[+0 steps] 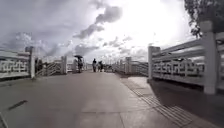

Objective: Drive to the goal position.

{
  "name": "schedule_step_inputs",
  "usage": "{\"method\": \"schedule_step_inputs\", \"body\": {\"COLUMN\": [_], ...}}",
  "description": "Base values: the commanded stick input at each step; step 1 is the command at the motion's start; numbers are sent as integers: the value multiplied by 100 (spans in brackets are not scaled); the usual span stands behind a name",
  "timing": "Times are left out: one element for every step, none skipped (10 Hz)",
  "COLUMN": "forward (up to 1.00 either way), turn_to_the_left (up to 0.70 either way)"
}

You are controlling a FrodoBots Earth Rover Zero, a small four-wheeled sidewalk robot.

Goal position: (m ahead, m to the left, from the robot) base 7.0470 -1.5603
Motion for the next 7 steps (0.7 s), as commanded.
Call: {"method": "schedule_step_inputs", "body": {"forward": [70, 70, 70, 70, 70, 70, 70], "turn_to_the_left": [0, 0, 0, 0, 0, 0, 0]}}
